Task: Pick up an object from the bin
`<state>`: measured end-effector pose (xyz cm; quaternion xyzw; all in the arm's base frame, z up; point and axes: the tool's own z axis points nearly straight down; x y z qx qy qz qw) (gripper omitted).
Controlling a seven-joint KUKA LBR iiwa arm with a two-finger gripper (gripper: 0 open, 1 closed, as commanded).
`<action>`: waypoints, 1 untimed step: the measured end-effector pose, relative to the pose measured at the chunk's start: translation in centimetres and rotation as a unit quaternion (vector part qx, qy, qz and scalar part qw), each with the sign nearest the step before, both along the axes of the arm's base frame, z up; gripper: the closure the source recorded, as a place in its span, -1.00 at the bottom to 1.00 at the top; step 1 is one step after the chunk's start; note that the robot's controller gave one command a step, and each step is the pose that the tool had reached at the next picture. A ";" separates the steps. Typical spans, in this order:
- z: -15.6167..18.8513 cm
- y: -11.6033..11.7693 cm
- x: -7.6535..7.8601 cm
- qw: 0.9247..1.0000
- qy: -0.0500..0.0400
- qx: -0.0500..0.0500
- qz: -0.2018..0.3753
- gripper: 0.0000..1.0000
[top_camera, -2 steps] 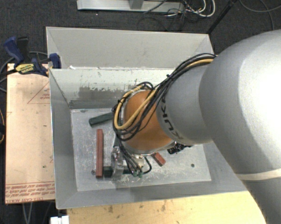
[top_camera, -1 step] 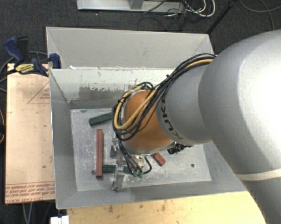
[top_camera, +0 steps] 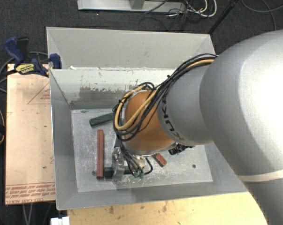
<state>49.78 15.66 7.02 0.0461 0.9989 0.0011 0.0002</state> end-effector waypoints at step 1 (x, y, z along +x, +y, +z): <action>15.2 3.0 -0.7 1.000 -0.005 0.001 0.030 1.00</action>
Offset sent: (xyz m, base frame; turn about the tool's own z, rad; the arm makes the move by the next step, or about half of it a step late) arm -0.0085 0.0280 0.1474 -0.0555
